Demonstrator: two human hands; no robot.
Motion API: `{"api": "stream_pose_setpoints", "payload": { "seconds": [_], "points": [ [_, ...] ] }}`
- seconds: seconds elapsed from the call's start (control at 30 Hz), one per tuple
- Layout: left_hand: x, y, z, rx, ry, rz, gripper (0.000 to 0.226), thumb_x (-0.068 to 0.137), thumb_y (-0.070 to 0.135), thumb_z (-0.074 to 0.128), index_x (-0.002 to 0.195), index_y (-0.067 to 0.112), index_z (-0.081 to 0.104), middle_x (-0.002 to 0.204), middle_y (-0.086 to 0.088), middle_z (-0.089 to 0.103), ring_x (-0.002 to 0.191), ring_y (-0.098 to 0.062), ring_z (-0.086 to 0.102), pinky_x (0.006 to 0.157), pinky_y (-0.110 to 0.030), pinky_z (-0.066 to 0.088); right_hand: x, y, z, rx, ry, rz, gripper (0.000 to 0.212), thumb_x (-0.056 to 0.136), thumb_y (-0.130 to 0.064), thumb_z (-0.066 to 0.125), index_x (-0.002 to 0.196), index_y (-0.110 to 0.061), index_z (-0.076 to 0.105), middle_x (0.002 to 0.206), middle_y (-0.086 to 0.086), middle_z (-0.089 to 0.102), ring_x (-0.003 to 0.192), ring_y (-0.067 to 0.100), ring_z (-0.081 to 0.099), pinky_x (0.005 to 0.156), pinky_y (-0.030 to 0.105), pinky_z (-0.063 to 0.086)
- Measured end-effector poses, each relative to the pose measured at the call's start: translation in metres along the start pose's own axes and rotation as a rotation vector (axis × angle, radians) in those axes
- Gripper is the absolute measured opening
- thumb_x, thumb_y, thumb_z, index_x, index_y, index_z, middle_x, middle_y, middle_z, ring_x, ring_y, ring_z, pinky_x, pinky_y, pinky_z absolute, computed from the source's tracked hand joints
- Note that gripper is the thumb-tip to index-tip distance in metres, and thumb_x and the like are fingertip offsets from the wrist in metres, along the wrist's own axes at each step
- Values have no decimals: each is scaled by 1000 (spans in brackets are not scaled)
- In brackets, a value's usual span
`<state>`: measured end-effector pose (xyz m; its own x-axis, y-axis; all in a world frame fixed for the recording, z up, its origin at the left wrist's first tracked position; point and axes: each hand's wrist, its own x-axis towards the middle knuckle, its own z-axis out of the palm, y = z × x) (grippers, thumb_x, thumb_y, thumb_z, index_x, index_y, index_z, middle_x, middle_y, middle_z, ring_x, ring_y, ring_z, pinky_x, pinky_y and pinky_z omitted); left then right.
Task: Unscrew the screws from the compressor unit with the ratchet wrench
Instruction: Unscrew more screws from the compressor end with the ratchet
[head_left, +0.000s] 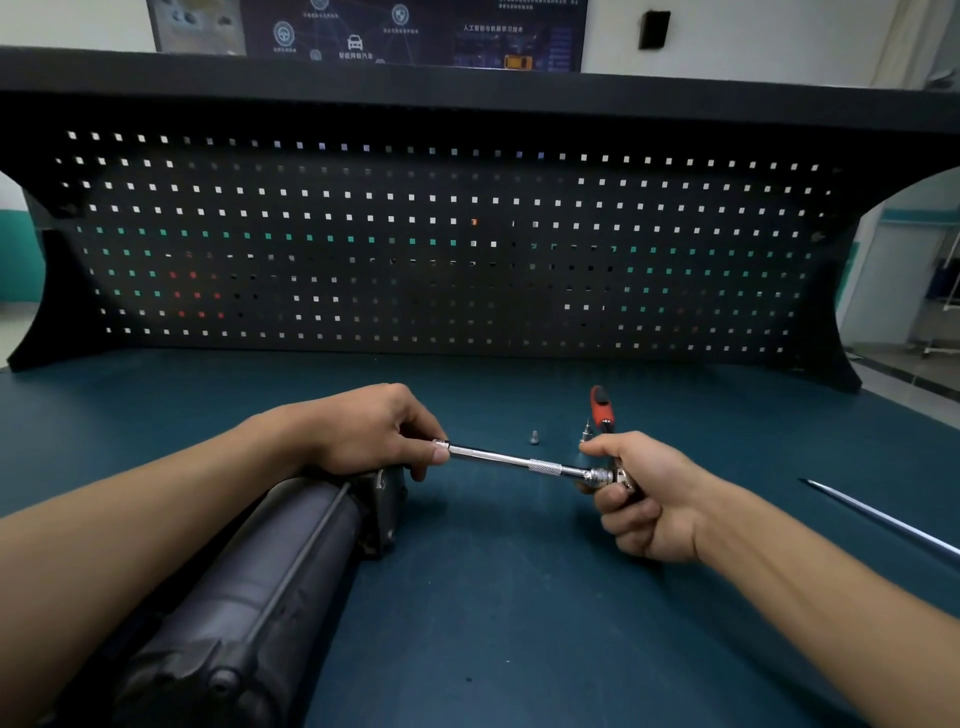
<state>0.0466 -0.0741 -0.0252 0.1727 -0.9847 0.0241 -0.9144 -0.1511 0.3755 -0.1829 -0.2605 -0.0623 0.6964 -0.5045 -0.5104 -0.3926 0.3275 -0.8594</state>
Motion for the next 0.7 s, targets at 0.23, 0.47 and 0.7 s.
{"api": "stream_pose_setpoints", "payload": {
  "seconds": [0.23, 0.47, 0.7],
  "points": [
    [2, -3, 4, -35, -1, -26, 30, 97, 51, 55, 88, 28, 73, 82, 13, 73, 66, -1, 53, 63, -15, 41, 12, 12, 1, -371, 318, -519, 37, 93, -49, 59, 72, -19, 51, 48, 1, 53, 39, 14, 38, 47, 27, 30],
    [1, -1, 3, -60, -27, -42, 30, 99, 51, 50, 99, 31, 71, 83, 18, 74, 67, 5, 54, 64, -9, 39, 20, 21, -15, -651, 252, -1026, 33, 88, -50, 66, 71, -21, 67, 57, -8, 54, 54, 6, 47, 54, 23, 40],
    [0, -1, 1, -51, -20, -43, 26, 98, 50, 53, 92, 32, 71, 83, 19, 75, 66, 1, 55, 63, -10, 40, 22, 28, -22, -828, 321, -1095, 42, 81, -73, 55, 84, -33, 68, 73, -6, 64, 72, 16, 61, 70, 46, 52]
  ]
}}
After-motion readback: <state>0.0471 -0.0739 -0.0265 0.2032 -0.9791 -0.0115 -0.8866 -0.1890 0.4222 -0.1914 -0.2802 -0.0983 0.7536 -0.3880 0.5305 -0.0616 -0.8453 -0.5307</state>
